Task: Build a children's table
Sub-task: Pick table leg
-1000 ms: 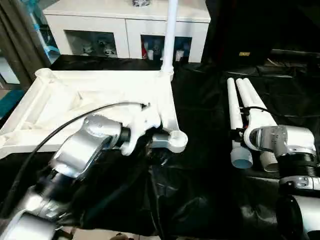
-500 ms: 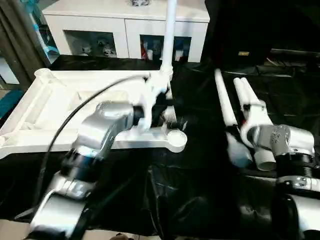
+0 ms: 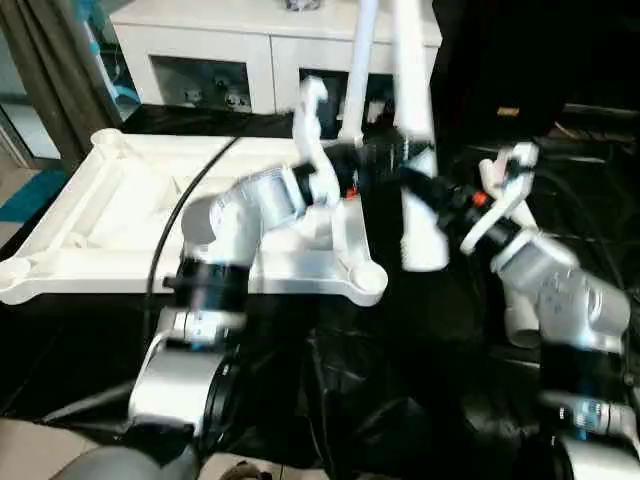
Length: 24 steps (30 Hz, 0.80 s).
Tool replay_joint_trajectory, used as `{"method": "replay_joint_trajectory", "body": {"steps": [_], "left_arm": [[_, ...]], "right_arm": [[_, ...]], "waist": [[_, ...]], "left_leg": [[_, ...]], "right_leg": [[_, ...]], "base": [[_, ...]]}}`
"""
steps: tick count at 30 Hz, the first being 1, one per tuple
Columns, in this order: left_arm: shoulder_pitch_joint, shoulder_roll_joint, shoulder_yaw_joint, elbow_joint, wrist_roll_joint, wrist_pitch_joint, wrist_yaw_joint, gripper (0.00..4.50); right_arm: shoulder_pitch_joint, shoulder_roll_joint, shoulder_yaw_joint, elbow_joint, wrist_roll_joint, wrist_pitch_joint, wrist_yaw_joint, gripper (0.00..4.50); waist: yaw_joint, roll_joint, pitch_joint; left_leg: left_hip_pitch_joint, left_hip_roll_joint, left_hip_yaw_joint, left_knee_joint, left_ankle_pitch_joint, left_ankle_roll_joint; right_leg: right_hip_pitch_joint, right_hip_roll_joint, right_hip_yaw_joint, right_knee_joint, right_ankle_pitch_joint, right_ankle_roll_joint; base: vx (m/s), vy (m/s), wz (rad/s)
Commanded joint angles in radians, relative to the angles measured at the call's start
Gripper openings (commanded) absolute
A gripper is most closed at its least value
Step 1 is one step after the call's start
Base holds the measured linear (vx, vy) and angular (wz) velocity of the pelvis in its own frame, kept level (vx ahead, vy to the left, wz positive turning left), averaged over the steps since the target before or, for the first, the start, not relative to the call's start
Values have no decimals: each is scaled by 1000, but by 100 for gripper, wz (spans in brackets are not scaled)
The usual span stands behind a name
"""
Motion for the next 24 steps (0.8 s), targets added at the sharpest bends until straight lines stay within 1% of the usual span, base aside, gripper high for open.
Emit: {"method": "replay_joint_trajectory", "body": {"steps": [1,3,4,6,7,8,9,11,12,13,14,15,17,18,19,21,23,24], "left_arm": [[-16,-10,21,5,-30,24,25,450],[-17,-20,31,1,-38,39,41,450],[-15,-21,27,-1,-34,39,42,450],[-15,-24,27,-3,-35,43,49,450],[-10,-27,22,-8,-30,45,56,450],[-6,-32,20,-13,-34,53,75,450],[-3,-35,20,-17,-36,58,84,432],[4,-39,14,-24,-24,55,118,414],[6,-41,14,-25,-18,52,133,414],[6,-45,19,-23,-11,47,156,414],[6,-48,24,-22,-4,39,175,408],[5,-52,33,-20,0,32,199,378],[-1,-61,60,-6,12,9,261,370],[-9,-67,85,10,17,-10,314,371],[-10,-68,89,12,17,-13,322,372],[-14,-71,104,24,21,-35,367,335],[-15,-75,116,29,19,-46,398,327],[-14,-78,122,29,16,-48,417,333]], "right_arm": [[15,-12,36,-59,27,6,52,183],[43,-24,76,-89,21,16,89,183],[46,-27,84,-91,18,17,92,183],[50,-29,92,-93,13,14,95,183],[54,-34,110,-96,1,9,99,183],[61,-40,131,-102,-9,0,103,183],[65,-40,139,-104,-13,-4,103,183],[69,-41,161,-109,-28,-18,98,183],[69,-40,167,-109,-37,-26,92,183],[67,-35,173,-105,-49,-38,77,183],[64,-30,177,-101,-61,-49,63,183],[62,-26,184,-97,-74,-61,51,183],[57,-19,205,-87,-104,-85,28,183],[53,-14,224,-80,-125,-104,12,183],[52,-13,226,-79,-128,-106,10,183],[47,-5,244,-76,-143,-118,-4,183],[41,2,253,-72,-153,-125,-14,183],[38,6,260,-68,-160,-132,-23,183]], "waist": [[5,-22,-78],[4,-25,-78],[6,-24,-77],[4,-24,-77],[4,-24,-77],[5,-27,-77],[6,-26,-77],[7,-27,-79],[6,-29,-78],[7,-28,-78],[7,-30,-78],[6,-29,-77],[5,-33,-77],[5,-32,-77],[5,-32,-78],[2,-32,-79],[2,-31,-79],[2,-41,-81]], "left_leg": [[5,23,-14,-59,-114,84],[3,23,-15,-59,-112,79],[4,23,-15,-59,-117,76],[4,23,-16,-60,-115,73],[5,24,-16,-60,-116,72],[4,24,-16,-60,-114,71],[4,25,-16,-60,-109,69],[3,26,-17,-60,-100,70],[3,26,-16,-60,-99,72],[2,26,-17,-60,-98,72],[2,25,-16,-60,-95,72],[4,26,-17,-61,-100,70],[2,26,-17,-61,-102,64],[3,26,-17,-61,-106,64],[2,27,-18,-61,-105,62],[3,27,-18,-62,-99,68],[3,27,-18,-61,-96,71],[4,28,-17,-60,-86,78]], "right_leg": [[68,-46,36,-77,-180,-207],[69,-47,36,-79,-193,-194],[68,-47,36,-81,-206,-185],[67,-47,36,-82,-216,-178],[65,-47,36,-83,-218,-177],[66,-48,36,-82,-218,-176],[65,-48,37,-81,-211,-175],[66,-48,36,-78,-187,-179],[65,-47,37,-79,-183,-179],[65,-48,37,-78,-180,-178],[65,-48,37,-79,-175,-179],[64,-48,37,-80,-185,-178],[65,-48,36,-80,-188,-172],[65,-49,37,-81,-188,-170],[65,-49,36,-80,-183,-170],[65,-47,35,-79,-164,-175],[64,-46,36,-78,-147,-180],[64,-46,36,-76,-128,-187]], "base": [[0,0,0],[0,0,0],[0,0,0],[0,0,0],[0,0,0],[0,0,0],[0,0,0],[0,0,0],[0,0,0],[0,0,0],[0,0,0],[0,0,0],[0,0,0],[0,0,0],[0,0,0],[0,0,0],[0,0,0],[0,0,0]]}}
